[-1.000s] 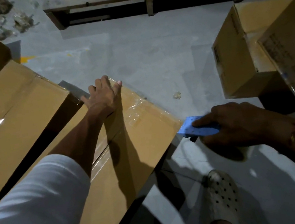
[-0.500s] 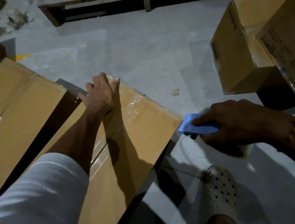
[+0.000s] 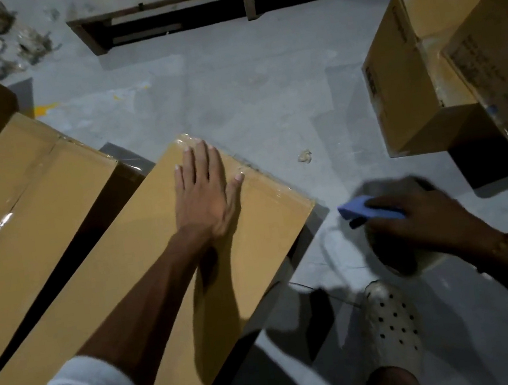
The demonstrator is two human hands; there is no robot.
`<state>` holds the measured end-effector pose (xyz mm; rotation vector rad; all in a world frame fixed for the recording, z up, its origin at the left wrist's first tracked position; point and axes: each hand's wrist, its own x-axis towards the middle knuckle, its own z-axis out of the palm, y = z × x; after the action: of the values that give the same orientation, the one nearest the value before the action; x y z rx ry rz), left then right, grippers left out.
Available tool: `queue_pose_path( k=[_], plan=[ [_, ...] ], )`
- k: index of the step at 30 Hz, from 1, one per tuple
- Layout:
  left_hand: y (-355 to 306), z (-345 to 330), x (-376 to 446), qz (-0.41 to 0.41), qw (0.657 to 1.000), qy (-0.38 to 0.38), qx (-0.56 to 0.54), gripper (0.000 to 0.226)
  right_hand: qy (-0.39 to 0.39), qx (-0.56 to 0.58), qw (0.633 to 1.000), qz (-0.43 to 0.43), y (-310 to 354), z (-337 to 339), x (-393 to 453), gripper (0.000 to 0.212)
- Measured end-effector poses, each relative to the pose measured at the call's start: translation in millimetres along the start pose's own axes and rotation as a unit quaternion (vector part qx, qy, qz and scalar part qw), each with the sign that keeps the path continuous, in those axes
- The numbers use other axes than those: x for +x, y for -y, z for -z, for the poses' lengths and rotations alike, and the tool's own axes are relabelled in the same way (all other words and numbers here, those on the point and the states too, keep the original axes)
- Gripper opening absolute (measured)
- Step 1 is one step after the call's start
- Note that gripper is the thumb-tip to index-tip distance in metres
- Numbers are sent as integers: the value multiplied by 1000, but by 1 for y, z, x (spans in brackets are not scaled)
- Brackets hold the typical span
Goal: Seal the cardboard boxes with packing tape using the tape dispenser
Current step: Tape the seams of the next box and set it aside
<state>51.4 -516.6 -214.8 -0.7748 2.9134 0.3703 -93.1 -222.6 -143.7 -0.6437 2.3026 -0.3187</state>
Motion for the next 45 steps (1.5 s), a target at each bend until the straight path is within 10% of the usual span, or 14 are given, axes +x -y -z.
queue_pose_path(
  k=[5, 9, 22, 32, 38, 45],
  plan=[
    [-27, 6, -12, -197, 980, -16, 14, 59, -101, 446, 889, -35, 9, 10, -3, 20],
    [-37, 13, 8, -294, 955, -9, 43, 47, -50, 558, 828, -2, 29, -2, 0, 27],
    [54, 36, 88, 176, 981, 3, -84, 66, -35, 597, 802, -1, 53, -7, -7, 20],
    [-86, -10, -39, -144, 989, 12, 22, 55, -34, 658, 752, 21, 43, 7, -12, 26],
    [-115, -13, -32, -220, 972, 42, 65, 41, -47, 640, 767, 4, 41, 11, -18, 20],
    [-75, -10, -65, -216, 972, 80, 40, 74, -11, 621, 784, 14, 48, 30, -29, 25]
  ],
)
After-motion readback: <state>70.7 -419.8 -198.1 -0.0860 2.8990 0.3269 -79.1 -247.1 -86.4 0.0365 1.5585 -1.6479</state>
